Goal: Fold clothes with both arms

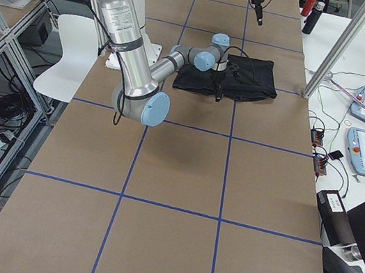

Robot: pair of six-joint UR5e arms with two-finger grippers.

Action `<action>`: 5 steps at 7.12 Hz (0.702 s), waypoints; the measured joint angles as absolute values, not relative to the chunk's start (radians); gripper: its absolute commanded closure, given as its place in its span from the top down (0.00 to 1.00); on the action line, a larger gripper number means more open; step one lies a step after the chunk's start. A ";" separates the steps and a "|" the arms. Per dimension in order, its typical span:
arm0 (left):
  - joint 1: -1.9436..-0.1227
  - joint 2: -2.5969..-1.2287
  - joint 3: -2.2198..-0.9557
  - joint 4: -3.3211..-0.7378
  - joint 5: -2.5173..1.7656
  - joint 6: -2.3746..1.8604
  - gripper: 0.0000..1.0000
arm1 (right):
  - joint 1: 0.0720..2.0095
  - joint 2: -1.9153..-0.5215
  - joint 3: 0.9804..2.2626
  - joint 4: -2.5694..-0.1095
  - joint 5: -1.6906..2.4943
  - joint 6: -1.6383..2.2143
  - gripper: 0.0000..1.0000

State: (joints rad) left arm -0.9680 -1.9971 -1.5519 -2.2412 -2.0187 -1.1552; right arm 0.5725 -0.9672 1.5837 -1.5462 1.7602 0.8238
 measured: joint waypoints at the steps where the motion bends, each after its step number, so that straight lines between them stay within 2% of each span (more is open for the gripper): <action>1: -0.968 -1.996 -1.551 -2.241 -2.019 -1.154 1.00 | 0.582 -0.954 1.587 -1.547 1.764 0.824 1.00; 3: -0.968 -1.995 -1.551 -2.241 -2.019 -1.154 1.00 | 0.599 -0.921 1.580 -1.547 1.767 0.816 1.00; 5: -0.968 -1.994 -1.552 -2.241 -2.019 -1.154 1.00 | 0.601 -0.844 1.507 -1.547 1.762 0.810 1.00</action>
State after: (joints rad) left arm -0.9679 -1.9939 -1.5523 -2.2412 -2.0187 -1.1539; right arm 0.6009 -0.8440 1.5067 -1.5470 1.7625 0.8097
